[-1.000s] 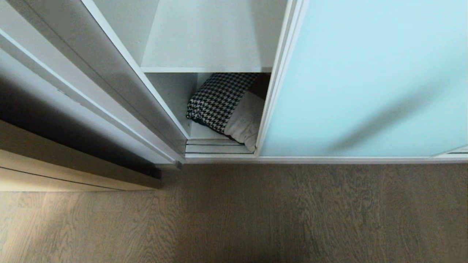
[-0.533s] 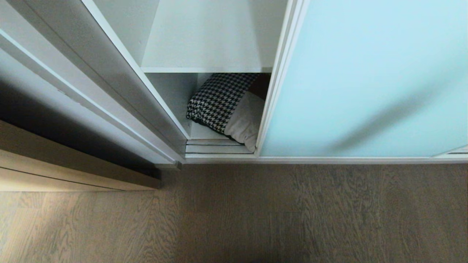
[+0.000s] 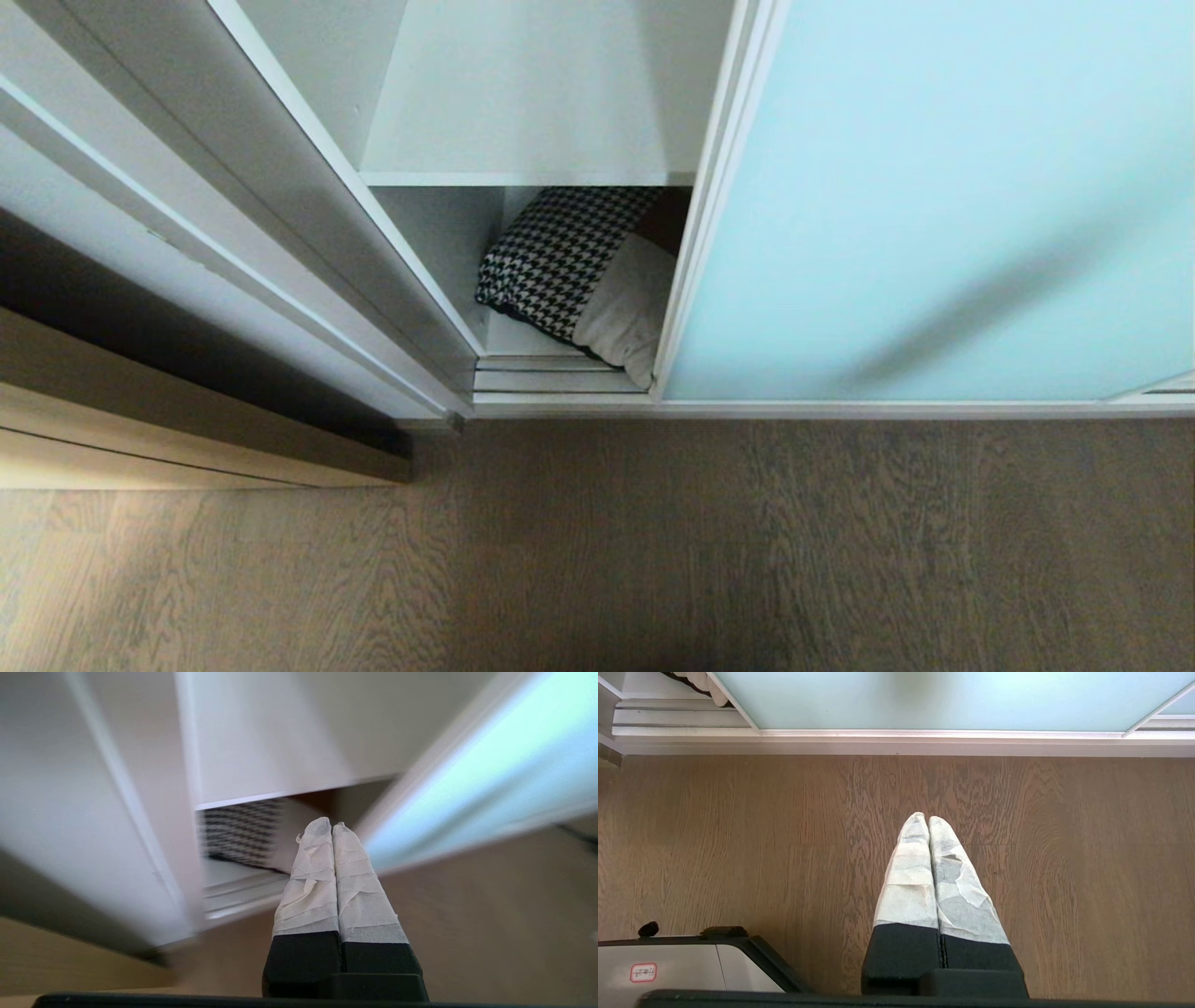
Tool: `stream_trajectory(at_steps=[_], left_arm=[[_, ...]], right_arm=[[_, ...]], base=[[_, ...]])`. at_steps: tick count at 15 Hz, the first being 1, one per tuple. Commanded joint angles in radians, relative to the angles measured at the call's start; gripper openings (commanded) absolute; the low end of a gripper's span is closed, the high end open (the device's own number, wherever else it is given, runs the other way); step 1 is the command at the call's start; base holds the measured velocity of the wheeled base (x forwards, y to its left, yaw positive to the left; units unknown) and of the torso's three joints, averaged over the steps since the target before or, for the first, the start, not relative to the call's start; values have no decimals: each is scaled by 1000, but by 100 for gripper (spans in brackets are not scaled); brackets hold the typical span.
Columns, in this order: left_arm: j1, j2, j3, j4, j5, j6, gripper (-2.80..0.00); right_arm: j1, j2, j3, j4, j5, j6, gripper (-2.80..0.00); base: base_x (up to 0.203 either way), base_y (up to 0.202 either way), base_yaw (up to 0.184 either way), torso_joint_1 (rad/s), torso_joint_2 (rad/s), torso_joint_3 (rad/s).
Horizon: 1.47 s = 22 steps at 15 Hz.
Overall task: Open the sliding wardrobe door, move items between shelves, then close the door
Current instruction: Close the door
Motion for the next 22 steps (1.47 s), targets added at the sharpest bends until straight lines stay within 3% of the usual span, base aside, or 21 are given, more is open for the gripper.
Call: stream_trajectory(at_steps=[1,3,6,11,12,14,16,19,22], left_arm=[[-76,22,-124,143,-2,0,-280],[-152,55,-170,208,-19,25,-280],[-217,79,-172,229,-46,130,-280],[-251,120,-171,234,-54,304,-280],[-251,133,-170,230,-88,315,-280],[-251,155,-165,226,-228,313,-280],[-251,180,-141,226,-321,301,-280],[-269,246,-162,228,-356,231,-280],[-272,317,-177,221,-400,213,-280]], right_arm=[[0,0,0,0,0,0,-280],[0,0,0,0,0,0,-280],[0,0,0,0,0,0,-280],[0,0,0,0,0,0,-280],[0,0,0,0,-1,0,-280],[0,0,0,0,0,0,-280],[0,0,0,0,0,0,-280],[0,0,0,0,0,0,-280],[0,0,0,0,0,0,-280]], base=[[0,0,0,0,0,0],[0,0,0,0,0,0],[0,0,0,0,0,0],[0,0,0,0,0,0],[0,0,0,0,0,0],[0,0,0,0,0,0],[0,0,0,0,0,0],[0,0,0,0,0,0],[0,0,0,0,0,0]])
